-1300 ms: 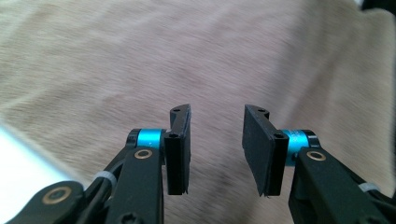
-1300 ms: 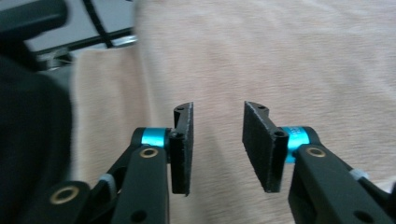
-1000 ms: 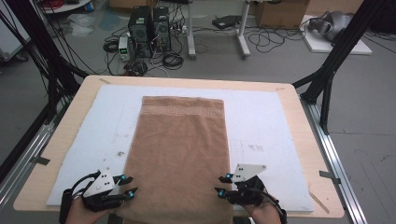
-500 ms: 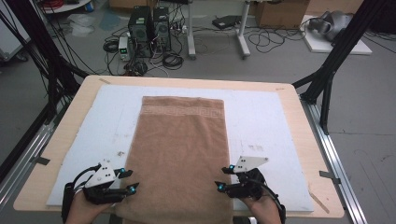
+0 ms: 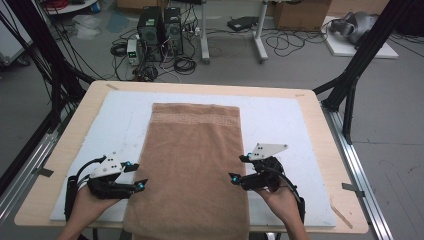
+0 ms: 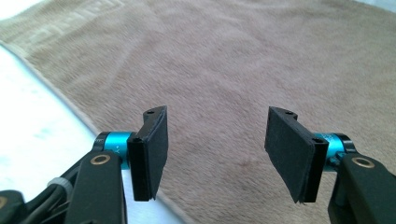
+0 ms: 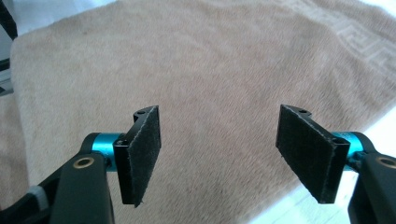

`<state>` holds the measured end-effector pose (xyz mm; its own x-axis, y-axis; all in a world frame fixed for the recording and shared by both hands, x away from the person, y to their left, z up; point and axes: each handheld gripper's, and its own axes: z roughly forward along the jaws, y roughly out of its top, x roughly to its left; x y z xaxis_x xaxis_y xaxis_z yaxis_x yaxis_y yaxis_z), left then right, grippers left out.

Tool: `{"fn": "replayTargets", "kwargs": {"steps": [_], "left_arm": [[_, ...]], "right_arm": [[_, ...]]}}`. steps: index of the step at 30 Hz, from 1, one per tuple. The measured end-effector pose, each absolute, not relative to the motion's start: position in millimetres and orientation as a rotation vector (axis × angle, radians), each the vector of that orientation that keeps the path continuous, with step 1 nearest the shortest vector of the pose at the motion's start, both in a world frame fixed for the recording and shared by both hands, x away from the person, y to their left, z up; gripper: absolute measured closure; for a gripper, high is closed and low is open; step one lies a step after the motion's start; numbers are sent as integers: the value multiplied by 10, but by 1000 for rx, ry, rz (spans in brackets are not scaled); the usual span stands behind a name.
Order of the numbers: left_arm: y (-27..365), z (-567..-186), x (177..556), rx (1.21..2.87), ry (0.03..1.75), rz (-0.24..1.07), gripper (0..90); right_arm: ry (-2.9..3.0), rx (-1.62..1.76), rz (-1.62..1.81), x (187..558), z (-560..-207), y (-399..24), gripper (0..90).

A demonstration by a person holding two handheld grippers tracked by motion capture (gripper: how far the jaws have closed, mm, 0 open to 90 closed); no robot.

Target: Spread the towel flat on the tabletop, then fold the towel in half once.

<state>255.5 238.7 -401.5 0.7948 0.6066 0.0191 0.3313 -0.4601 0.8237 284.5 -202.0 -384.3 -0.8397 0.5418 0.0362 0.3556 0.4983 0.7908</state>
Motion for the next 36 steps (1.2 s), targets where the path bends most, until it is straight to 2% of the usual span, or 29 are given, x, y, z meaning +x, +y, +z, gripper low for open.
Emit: {"fn": "replayTargets", "kwargs": {"steps": [19,36], "left_arm": [[2400,-3842,2821,2034,722,398,372],[2364,-3821,2930,2012,724,375,366]], "right_arm": [[2467,778,1272,3128,-3635,-2045,232],[2476,798,1280,3216,-3592,-2048,198]]}}
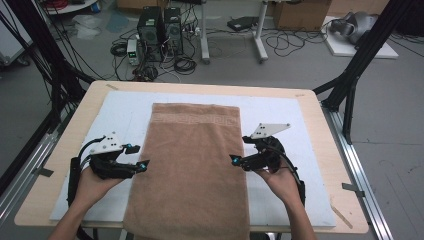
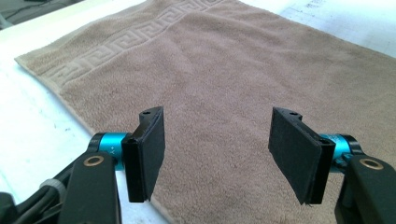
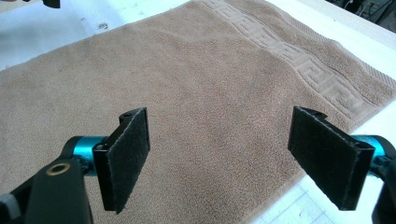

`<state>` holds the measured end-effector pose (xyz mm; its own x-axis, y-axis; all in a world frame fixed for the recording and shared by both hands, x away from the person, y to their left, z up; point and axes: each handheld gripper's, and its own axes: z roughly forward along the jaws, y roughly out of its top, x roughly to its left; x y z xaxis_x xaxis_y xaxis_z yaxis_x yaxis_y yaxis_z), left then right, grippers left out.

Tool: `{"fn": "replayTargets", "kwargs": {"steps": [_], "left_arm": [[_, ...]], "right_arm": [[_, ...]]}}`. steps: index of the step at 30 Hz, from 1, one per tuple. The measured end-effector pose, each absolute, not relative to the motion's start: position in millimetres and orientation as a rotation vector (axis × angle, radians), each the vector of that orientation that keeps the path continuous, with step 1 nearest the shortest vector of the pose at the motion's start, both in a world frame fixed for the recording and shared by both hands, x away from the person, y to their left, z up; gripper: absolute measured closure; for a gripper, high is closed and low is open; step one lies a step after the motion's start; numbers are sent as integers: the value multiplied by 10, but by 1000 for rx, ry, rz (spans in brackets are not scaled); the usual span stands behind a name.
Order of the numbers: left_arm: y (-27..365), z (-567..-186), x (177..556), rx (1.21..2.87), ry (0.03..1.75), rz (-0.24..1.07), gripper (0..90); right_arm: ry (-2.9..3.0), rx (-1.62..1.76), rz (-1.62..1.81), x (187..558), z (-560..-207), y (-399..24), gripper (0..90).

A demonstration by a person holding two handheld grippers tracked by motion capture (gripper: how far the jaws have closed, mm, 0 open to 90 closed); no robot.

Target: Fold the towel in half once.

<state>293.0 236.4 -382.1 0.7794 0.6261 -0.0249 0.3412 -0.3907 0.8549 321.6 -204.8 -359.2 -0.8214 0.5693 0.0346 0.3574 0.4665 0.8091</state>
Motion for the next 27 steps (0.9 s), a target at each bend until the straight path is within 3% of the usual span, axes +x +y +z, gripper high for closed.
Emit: {"fn": "replayTargets", "kwargs": {"steps": [14,27], "left_arm": [[2358,-3794,3088,2012,739,371,369],[2292,-3579,3645,1954,798,417,402]], "right_arm": [[2468,828,1269,3297,-3593,-2115,197],[2425,873,1242,3783,-3343,-2090,198]]}}
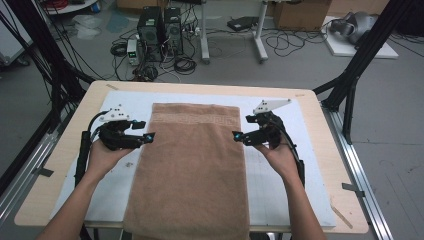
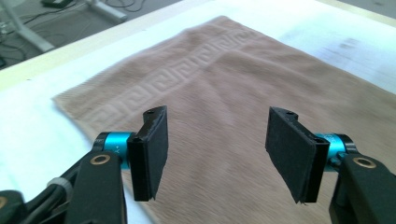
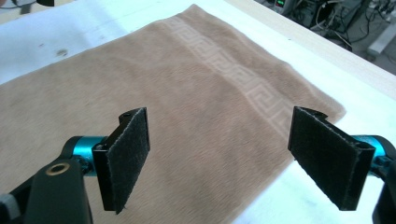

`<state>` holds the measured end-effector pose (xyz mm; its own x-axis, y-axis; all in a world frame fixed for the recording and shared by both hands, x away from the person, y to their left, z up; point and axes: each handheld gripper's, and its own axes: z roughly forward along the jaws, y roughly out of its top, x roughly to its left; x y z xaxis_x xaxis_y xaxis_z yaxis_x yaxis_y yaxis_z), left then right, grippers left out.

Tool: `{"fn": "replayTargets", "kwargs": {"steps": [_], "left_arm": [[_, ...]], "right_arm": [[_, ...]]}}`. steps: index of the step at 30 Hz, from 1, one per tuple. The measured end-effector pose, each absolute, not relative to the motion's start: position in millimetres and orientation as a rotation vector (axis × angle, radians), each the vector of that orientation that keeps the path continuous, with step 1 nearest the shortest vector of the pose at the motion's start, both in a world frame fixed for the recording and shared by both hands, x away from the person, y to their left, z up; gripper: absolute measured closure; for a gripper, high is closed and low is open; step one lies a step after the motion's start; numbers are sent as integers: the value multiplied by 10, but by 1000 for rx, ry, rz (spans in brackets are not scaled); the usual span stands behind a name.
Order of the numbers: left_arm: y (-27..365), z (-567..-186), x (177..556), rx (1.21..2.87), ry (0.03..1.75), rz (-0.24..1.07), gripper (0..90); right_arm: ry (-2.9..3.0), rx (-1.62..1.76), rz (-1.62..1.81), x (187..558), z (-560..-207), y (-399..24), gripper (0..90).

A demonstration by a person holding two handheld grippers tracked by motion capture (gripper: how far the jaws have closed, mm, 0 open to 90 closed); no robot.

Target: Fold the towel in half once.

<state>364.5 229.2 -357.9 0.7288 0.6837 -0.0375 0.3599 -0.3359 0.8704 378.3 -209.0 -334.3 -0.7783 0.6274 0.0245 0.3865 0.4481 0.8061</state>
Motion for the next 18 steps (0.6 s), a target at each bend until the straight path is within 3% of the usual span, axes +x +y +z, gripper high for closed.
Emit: {"fn": "replayTargets", "kwargs": {"steps": [5,18], "left_arm": [[2325,-3678,3837,1958,841,434,420],[2252,-4062,4153,2013,906,432,448]], "right_arm": [[2401,887,1208,3981,-3391,-2041,198],[2406,981,1137,4281,-3958,-2003,264]]}}
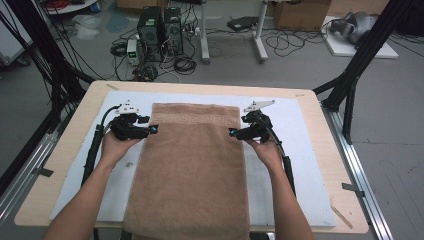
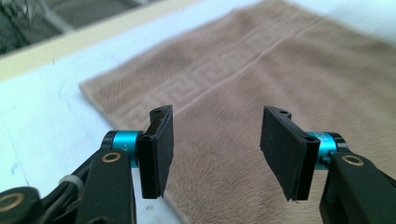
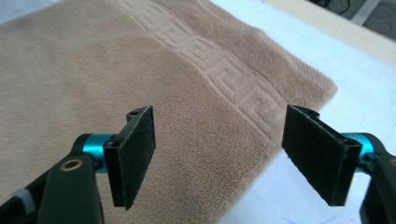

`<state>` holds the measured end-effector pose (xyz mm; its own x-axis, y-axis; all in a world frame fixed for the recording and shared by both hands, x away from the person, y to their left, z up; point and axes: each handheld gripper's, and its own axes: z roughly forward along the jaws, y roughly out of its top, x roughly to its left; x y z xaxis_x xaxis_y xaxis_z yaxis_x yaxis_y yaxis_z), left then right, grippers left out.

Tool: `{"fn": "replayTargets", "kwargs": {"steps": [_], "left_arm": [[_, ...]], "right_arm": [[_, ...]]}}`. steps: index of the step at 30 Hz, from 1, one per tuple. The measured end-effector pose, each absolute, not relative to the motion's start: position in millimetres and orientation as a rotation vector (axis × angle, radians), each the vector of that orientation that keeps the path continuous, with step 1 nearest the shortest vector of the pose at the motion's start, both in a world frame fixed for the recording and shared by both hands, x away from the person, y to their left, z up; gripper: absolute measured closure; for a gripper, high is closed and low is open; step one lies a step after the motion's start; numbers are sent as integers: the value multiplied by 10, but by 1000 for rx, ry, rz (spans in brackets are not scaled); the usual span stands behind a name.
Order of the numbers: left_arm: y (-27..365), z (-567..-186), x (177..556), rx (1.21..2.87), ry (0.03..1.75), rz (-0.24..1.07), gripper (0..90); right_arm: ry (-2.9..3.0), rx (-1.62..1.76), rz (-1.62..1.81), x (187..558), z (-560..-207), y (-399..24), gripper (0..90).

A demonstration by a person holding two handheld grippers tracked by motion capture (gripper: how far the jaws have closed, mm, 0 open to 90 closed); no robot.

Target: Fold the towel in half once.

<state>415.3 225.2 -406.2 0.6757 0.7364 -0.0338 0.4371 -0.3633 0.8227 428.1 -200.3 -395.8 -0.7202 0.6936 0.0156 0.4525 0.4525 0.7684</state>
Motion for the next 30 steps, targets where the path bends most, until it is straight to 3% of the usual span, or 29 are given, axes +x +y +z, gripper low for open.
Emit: {"fn": "replayTargets", "kwargs": {"steps": [10,18,23,30], "left_arm": [[2188,-4300,4254,2070,1004,414,466],[2147,-4406,4274,2126,1037,423,549],[2119,-4396,4268,2142,1019,433,686],[2088,-4383,4257,2139,1036,434,841]], "right_arm": [[2437,1015,1042,4390,-4192,-1953,349],[2455,1083,966,4409,-4381,-1969,478],[2446,1107,969,4410,-4392,-1942,585],[2481,1108,978,4401,-4365,-1918,830]]}}
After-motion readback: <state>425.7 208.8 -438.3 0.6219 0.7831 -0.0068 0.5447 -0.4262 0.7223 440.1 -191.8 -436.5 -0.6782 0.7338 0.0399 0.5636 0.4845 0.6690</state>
